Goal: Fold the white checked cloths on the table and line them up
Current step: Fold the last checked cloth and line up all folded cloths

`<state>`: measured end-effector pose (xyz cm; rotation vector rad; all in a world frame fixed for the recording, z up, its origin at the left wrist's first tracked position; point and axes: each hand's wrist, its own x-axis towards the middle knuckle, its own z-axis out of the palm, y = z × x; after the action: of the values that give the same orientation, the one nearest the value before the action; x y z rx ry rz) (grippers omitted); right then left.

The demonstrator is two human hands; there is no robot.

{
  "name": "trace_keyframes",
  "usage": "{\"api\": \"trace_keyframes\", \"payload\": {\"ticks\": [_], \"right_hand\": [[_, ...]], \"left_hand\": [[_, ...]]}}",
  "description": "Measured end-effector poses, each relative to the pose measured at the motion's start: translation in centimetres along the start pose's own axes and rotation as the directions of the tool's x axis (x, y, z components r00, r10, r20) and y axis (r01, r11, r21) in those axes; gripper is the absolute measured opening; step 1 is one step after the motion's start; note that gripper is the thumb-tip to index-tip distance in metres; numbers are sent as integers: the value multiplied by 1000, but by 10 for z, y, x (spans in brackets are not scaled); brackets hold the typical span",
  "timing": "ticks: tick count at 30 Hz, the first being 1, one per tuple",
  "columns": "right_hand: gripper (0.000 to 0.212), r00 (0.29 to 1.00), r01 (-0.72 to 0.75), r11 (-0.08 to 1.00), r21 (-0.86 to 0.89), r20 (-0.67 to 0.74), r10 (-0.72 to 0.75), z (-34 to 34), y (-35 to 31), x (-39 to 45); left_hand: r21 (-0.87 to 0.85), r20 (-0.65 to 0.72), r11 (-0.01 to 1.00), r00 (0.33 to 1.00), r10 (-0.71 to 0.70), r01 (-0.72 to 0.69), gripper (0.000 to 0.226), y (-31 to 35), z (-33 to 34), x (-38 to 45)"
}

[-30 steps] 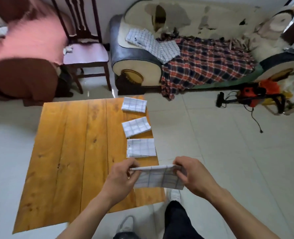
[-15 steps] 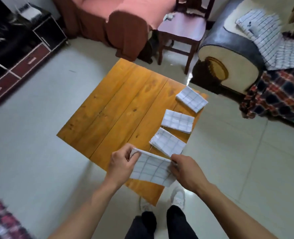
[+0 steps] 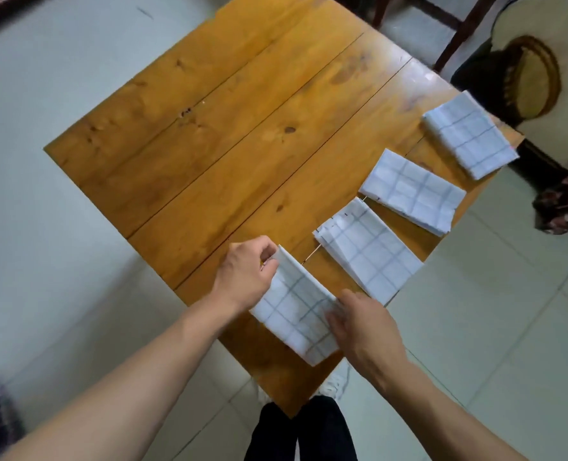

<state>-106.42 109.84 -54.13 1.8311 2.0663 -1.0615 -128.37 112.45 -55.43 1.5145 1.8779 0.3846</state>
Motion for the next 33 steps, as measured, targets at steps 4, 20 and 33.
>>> {"api": "trace_keyframes", "payload": {"ticks": [4,20,33], "right_hand": [[44,994,47,965,-260,-79,-70,20,3,9],[59,887,411,751,-517,35,-461,28,16,43],[74,672,736,551,-393,335,-660,1,35,60]], "left_hand": [[42,-19,999,1000,16,-15,9,-21,29,21],[158,-187,987,982,-8,38,42,-21,54,-60],[96,-228,877,868,-441,471,70,47,115,-89]]}}
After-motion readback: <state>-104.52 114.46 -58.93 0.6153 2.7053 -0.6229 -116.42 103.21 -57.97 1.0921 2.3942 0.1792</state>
